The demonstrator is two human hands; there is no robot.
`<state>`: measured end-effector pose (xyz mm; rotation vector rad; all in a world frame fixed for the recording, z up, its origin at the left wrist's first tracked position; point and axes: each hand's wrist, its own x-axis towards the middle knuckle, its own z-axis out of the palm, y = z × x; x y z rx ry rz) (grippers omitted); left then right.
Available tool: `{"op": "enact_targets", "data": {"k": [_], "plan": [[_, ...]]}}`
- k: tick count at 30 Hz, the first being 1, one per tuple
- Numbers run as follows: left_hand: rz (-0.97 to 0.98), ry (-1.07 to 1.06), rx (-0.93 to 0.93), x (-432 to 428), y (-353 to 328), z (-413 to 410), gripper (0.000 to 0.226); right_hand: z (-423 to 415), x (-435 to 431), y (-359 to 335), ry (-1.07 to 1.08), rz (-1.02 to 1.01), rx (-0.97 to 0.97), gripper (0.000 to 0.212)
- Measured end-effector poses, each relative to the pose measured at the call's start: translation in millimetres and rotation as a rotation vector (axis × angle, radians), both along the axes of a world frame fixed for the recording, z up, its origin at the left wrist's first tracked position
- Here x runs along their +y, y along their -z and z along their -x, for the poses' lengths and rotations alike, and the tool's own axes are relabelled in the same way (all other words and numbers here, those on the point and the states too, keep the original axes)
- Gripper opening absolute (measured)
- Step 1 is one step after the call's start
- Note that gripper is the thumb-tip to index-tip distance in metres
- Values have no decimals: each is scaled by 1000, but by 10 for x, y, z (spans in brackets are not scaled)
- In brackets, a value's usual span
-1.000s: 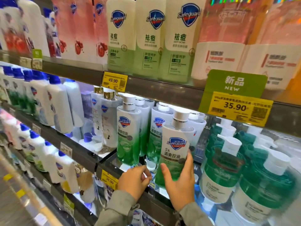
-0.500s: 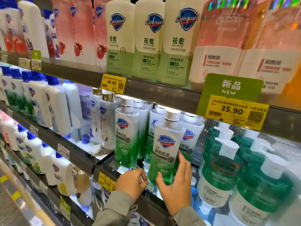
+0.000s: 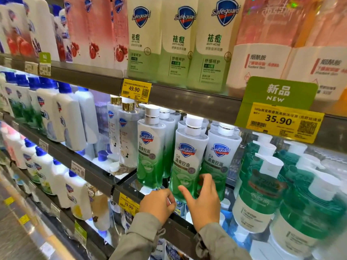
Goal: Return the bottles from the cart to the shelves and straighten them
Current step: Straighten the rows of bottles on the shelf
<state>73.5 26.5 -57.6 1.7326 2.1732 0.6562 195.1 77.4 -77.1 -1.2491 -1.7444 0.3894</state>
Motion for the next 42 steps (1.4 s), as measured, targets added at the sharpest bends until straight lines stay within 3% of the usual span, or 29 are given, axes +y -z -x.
{"op": "enact_targets", "data": {"k": [6, 16, 23, 27, 29, 31, 36, 42], "plan": [[-2, 7, 5, 26, 19, 10, 6, 30, 28, 31, -31, -33, -1, 52], [46, 20, 6, 51, 0, 3, 28, 60, 56, 47, -19, -62, 9, 49], [49, 27, 18, 80, 22, 5, 22, 19, 7, 25, -91, -5, 59, 37], [42, 14, 7, 51, 4, -23, 8, 22, -40, -9, -97, 42, 42, 34], [34, 28, -29, 28, -29, -16, 13, 8, -62, -56, -109, 57, 19, 33], [-8, 46, -67, 25, -63, 4, 20, -27, -74, -89, -134, 67, 1, 31], [-199, -14, 24, -27, -184, -87, 6, -208, -139, -210, -190, 37, -19, 26], [-258, -89, 32, -152, -475, -279, 12, -521, -241, -400, -264, 0, -39, 22]]}}
